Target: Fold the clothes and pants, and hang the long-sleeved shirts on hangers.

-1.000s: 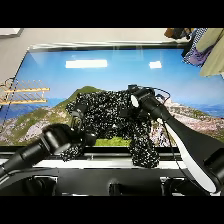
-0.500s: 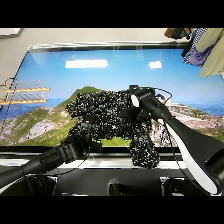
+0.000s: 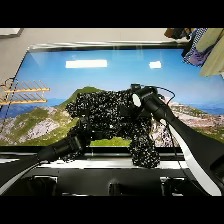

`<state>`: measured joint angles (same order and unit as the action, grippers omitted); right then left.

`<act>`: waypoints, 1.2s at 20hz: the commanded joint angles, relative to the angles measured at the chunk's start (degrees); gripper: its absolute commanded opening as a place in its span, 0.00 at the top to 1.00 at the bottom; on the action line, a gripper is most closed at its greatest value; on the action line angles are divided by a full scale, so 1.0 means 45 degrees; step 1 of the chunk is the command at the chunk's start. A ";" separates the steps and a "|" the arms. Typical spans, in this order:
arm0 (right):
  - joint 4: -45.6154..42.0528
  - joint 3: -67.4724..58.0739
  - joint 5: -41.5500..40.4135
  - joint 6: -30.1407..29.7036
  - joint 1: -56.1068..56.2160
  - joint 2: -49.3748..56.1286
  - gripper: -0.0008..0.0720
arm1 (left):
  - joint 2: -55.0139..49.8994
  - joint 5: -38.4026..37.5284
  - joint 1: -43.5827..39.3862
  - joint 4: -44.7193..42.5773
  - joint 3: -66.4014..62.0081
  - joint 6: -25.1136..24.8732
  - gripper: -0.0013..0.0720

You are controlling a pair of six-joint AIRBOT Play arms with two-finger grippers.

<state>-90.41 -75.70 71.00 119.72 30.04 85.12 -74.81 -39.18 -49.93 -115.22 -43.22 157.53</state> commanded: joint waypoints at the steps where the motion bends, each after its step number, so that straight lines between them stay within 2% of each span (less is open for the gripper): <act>1: -0.0078 -0.0010 0.0005 0.0262 0.0010 -0.0301 0.96 | 0.0049 0.0126 0.0724 0.0316 -0.0515 -0.0986 0.96; 3: -0.0087 -0.0010 0.0029 0.0369 0.0005 -0.0709 0.96 | 0.0316 -0.0918 0.0879 0.1107 -0.1399 -0.2696 0.96; 7: -0.0714 -0.0675 0.0899 0.0481 -0.0029 -0.2011 0.96 | 0.0811 -0.4235 0.1345 0.3235 -0.4401 -0.6771 0.96; 10: -0.1656 -0.2545 0.1972 0.0151 -0.0029 -0.2710 0.96 | 0.0928 -0.6805 0.2040 0.4065 -0.7407 -0.8694 0.96; 12: -0.1885 -0.4260 0.2278 -0.0097 -0.0029 -0.2861 0.96 | 0.0928 -0.7830 0.2501 0.4104 -0.9306 -0.9360 0.96; 16: -0.1885 -0.7747 0.2191 -0.0185 -0.0029 -0.2856 0.96 | 0.0928 -0.8582 0.3177 0.4201 -1.2633 -0.9836 0.96; 19: -0.1724 -0.9811 0.2191 -0.0185 -0.0029 -0.2861 0.96 | 0.0947 -0.9389 0.3405 0.5042 -1.4188 -1.0438 0.96; 22: -0.1209 -1.0171 0.1880 -0.0107 -0.0029 -0.3342 0.96 | 0.0981 -1.0865 0.3390 0.5391 -1.5358 -1.0588 0.96; 24: -0.0962 -1.0166 0.2346 -0.0083 -0.0029 -0.3483 0.96 | 0.1088 -1.1234 0.3390 0.5697 -1.5591 -1.0579 0.96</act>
<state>-96.23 -119.46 80.40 119.07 29.95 70.54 -70.30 -84.60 -34.96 -91.83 -109.67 110.93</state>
